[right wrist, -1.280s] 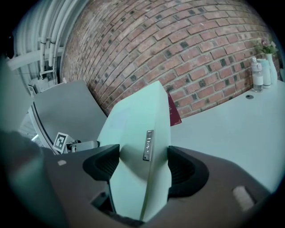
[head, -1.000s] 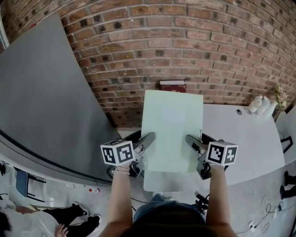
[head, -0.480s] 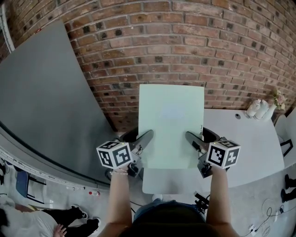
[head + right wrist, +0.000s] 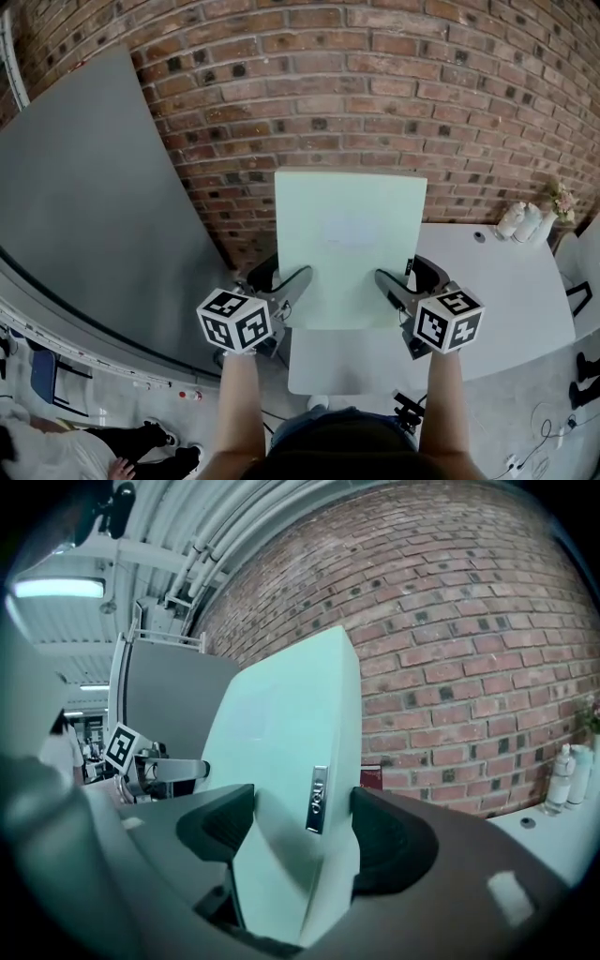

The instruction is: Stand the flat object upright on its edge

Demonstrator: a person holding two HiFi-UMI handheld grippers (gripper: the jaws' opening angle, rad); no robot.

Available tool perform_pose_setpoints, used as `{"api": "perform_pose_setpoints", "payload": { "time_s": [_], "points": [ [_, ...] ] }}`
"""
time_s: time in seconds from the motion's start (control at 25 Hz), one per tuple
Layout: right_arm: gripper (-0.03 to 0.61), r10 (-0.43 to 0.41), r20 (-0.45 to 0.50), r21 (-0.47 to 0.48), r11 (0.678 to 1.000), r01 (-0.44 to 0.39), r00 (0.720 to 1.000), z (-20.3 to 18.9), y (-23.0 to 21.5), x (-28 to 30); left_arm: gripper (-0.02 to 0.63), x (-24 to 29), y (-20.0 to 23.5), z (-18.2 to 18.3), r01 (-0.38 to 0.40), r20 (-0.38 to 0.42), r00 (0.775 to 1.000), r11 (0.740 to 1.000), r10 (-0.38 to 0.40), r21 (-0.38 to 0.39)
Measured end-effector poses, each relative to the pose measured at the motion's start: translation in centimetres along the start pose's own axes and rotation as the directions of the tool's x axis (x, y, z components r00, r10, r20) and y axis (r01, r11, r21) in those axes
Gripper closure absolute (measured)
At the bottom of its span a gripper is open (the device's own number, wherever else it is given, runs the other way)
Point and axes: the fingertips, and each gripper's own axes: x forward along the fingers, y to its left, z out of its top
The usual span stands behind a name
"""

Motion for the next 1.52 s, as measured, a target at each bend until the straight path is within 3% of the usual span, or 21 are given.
{"api": "perform_pose_setpoints", "payload": {
  "time_s": [0.24, 0.72, 1.04, 1.52],
  "points": [
    [0.255, -0.030, 0.024, -0.096, 0.995, 0.032, 0.999, 0.3, 0.1, -0.4, 0.305, -0.1, -0.7, 0.3, -0.015, 0.005, 1.000, 0.994, 0.015, 0.107],
    [0.255, -0.063, 0.147, -0.239, 0.966, 0.097, 0.987, 2.4, 0.7, -0.6, 0.305, -0.3, -1.0, 2.0, -0.038, 0.090, 0.996, 0.967, 0.015, 0.251],
    [0.253, -0.077, 0.206, -0.275, 0.952, 0.133, 0.976, 3.4, 0.9, -0.7, 0.305, -0.1, -1.1, 3.0, -0.046, 0.125, 0.992, 0.956, 0.010, 0.290],
    [0.258, -0.085, 0.222, -0.261, 0.955, 0.143, 0.971, 3.7, 0.9, -0.2, 0.305, 0.1, -0.5, 3.4, -0.041, 0.139, 0.990, 0.959, 0.002, 0.281]
  ]
}}
